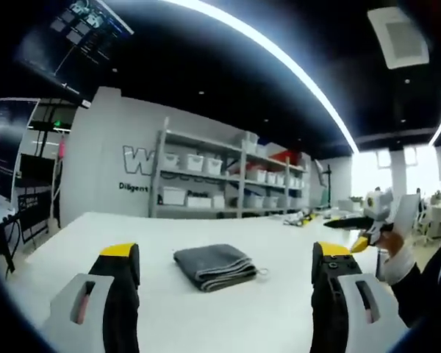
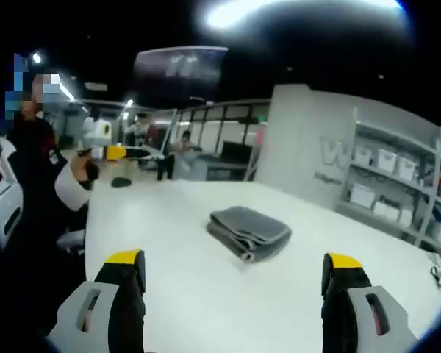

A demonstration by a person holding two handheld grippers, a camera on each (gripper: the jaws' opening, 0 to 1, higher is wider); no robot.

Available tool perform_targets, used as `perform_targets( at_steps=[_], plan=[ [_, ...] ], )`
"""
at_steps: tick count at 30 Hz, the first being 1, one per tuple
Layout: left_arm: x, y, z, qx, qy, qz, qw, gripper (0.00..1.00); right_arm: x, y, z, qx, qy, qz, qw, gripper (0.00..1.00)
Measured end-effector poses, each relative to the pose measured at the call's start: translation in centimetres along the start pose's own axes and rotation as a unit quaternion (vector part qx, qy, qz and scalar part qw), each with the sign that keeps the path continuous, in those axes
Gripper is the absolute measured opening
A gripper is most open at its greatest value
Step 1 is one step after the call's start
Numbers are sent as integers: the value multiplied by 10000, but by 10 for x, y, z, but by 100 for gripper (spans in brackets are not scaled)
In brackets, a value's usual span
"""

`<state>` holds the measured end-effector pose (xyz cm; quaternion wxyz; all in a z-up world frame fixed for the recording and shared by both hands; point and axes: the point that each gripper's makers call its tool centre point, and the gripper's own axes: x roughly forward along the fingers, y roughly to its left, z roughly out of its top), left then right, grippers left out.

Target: Open the folded towel by lifting each exposed corner and separating the folded layers until the towel lies flat within the target outline without major curled edges

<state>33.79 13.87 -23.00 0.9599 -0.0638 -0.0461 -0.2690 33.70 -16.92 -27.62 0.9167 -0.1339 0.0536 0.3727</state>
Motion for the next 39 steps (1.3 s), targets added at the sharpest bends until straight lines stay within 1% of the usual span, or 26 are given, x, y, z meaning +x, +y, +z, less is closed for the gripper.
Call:
perform_targets(
  at_steps=[2,4,7,9,11,14,17,18,19,21,26,29,31,34,39],
  plan=[
    [-1,-1,-3,52,151,-58,9999,97,0,0,-1,10,8,24,10000,100],
    [-3,0,-5,186,247,5,9995,98,1,-2,-2,17,35,2,10000,100],
    [-6,3,-2,223,214,53,9995,98,4,-6,-2,36,69,-16,10000,100],
    [-7,0,2,108,122,-62,9998,99,8,-8,-1,49,63,-2,10000,100],
    [-7,-1,3,73,95,-93,9999,100,13,-9,1,50,73,11,10000,100],
    [-7,0,3,116,107,-95,9998,100,21,-11,3,25,92,16,10000,100],
    [-7,1,4,126,106,-93,9998,100,28,-12,6,59,26,55,10000,100],
    [-8,1,8,138,4,-63,9999,100,33,-11,7,79,14,89,9999,100],
    [-9,1,9,179,-28,-49,9998,100,36,-10,7,70,29,117,9999,100],
    [-11,0,9,309,48,-31,9995,100,42,-10,7,26,57,128,9999,100],
    [-13,0,10,480,58,-13,9988,100,56,-15,15,16,-166,152,9997,100],
    [-14,1,11,469,46,-42,9989,100,65,-18,18,-28,-241,139,9996,100],
    [-14,1,11,466,48,-39,9989,100,69,-19,19,-55,-267,129,9995,100],
    [-13,2,7,508,130,-43,9986,100,77,-22,18,-63,-296,119,9995,100],
    [-13,-6,11,530,46,-172,9984,100,88,-28,17,-215,-449,75,9987,100]
  ],
)
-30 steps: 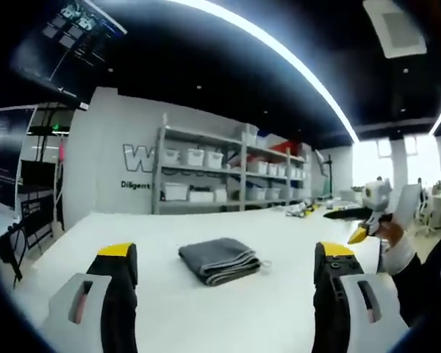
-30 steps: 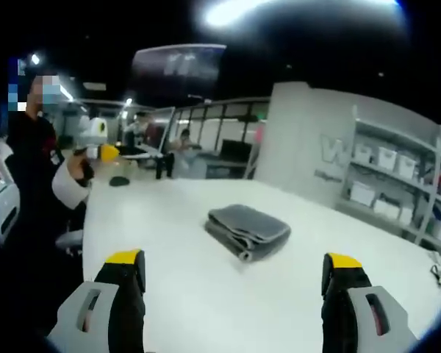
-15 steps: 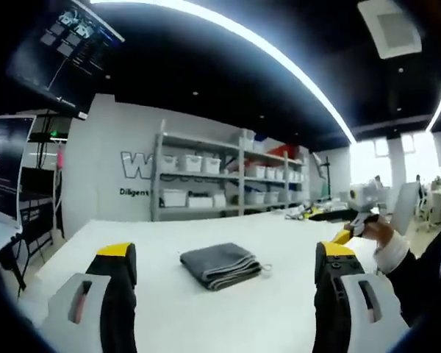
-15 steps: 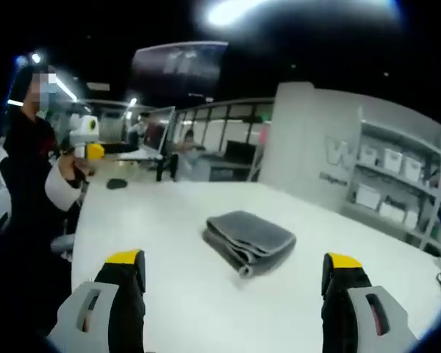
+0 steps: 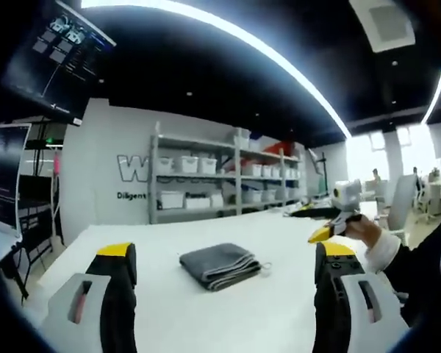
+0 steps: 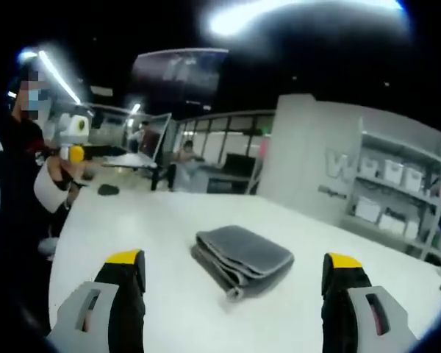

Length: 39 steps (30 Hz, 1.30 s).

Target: Open the folded towel by lifting each exposed corner and separating the folded layers until the towel lies flat within the target outline without major curled edges

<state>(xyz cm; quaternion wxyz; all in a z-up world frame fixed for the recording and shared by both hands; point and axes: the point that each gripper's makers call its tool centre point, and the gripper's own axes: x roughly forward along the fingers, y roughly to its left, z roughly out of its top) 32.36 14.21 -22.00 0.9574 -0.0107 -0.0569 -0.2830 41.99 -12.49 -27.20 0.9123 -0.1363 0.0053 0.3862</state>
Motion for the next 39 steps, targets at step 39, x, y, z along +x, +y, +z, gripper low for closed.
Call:
perform_targets(
  at_steps=[39],
  plan=[
    [1,3,-12,356,270,12,9990,97,52,-37,-43,460,-397,-404,9973,100]
  ],
)
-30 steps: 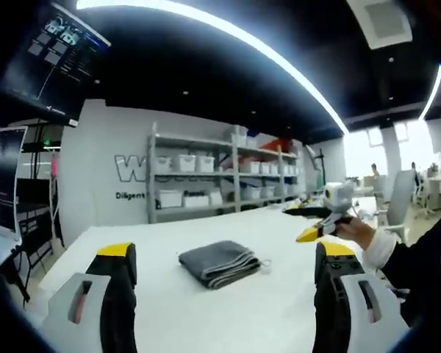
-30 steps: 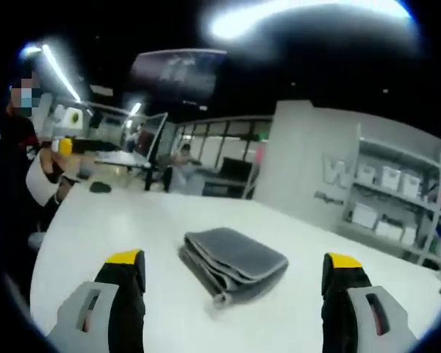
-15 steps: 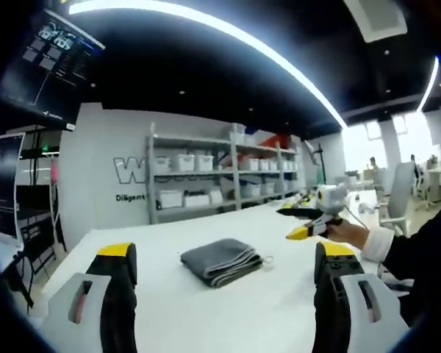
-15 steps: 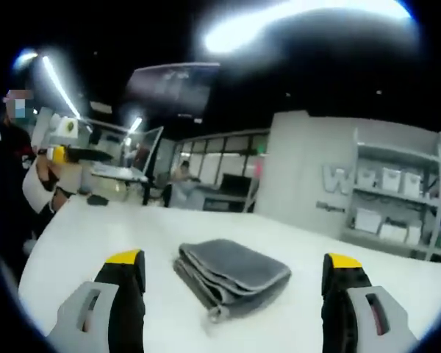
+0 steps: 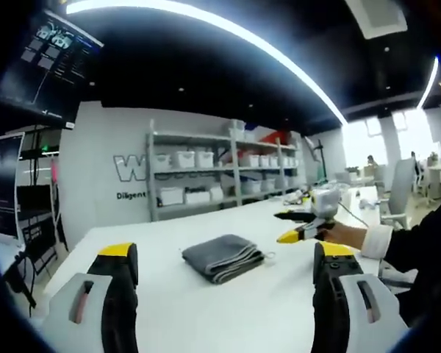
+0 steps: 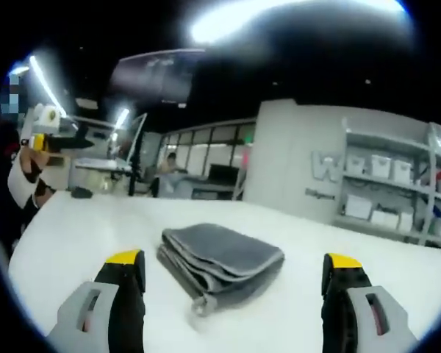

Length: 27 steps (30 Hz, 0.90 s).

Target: Open the folded towel by lifting each exposed corner and separating the folded layers until the towel lies flat within the target outline without major curled edges

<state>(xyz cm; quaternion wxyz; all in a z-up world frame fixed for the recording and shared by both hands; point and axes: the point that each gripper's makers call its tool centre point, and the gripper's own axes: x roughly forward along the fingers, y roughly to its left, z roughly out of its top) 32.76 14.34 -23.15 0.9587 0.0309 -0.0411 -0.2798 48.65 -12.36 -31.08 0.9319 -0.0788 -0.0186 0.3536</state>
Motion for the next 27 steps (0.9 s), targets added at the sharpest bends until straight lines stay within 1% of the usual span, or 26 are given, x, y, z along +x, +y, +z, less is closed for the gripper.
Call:
perform_targets(
  at_steps=[2,4,9,13,17,18,22,27],
  plan=[
    [0,1,-1,11,30,12,10000,97,2,-5,-3,123,-12,-13,9999,100],
    [1,0,-2,27,49,0,10000,97,3,-5,-4,139,-27,-36,9999,100],
    [2,-1,-4,65,88,-5,9999,97,7,-5,-4,34,-80,-156,9998,100],
    [1,-1,-5,75,109,5,9999,97,9,-6,-7,-75,-22,-210,9997,100],
    [0,0,-5,82,123,6,9999,97,11,-5,-10,-95,29,-220,9997,99],
    [0,-1,-5,96,132,5,9999,97,11,-5,-11,-147,47,-236,9996,99],
    [1,-2,-6,126,164,0,9998,97,11,-14,-21,-747,320,-485,9955,99],
    [0,-3,-9,140,242,-16,9996,97,13,-15,-27,-957,454,-560,9928,98]
  ],
)
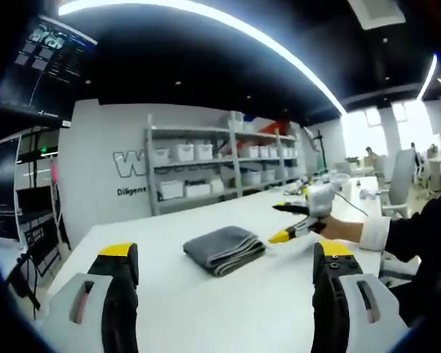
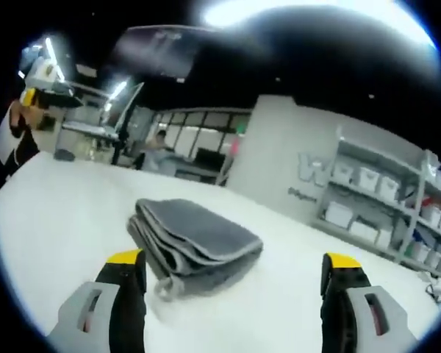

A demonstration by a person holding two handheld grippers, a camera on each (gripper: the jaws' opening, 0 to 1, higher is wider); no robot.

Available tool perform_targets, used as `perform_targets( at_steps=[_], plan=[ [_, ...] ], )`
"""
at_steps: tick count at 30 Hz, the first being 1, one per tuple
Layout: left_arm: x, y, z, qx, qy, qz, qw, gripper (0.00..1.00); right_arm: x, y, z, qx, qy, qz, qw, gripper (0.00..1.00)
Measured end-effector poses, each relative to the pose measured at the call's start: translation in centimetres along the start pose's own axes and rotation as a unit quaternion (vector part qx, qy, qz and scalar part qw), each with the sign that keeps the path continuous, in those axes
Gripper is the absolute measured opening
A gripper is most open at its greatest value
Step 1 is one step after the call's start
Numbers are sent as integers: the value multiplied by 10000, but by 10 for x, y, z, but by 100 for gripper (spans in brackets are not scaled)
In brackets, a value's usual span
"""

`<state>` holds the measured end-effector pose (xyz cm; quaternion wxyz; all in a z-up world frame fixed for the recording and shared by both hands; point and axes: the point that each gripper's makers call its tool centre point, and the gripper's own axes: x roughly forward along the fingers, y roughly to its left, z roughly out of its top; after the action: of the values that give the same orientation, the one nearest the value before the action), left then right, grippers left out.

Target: Open the folded towel by lifting each exposed corner and separating the folded layers until the towel lies flat within the target outline without major curled edges

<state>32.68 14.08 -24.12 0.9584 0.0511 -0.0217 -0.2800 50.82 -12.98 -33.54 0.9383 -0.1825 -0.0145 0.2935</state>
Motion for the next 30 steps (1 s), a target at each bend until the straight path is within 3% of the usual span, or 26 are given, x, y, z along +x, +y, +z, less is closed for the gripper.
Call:
perform_targets(
  at_steps=[12,13,17,27,30],
  plan=[
    [2,-4,-4,15,87,-61,9999,97,5,-15,-13,-471,344,-440,9973,95],
    [2,-4,-4,20,95,-70,9999,97,5,-22,-16,-605,448,-625,9952,94],
    [1,-1,-2,-7,32,12,10000,97,8,-28,-20,-606,549,-776,9936,94],
    [3,-3,-8,-60,199,-114,9997,96,16,-31,-30,-683,841,-937,9897,95],
    [4,-2,-10,-40,247,-98,9996,96,21,-27,-27,-657,794,-875,9908,94]
  ],
)
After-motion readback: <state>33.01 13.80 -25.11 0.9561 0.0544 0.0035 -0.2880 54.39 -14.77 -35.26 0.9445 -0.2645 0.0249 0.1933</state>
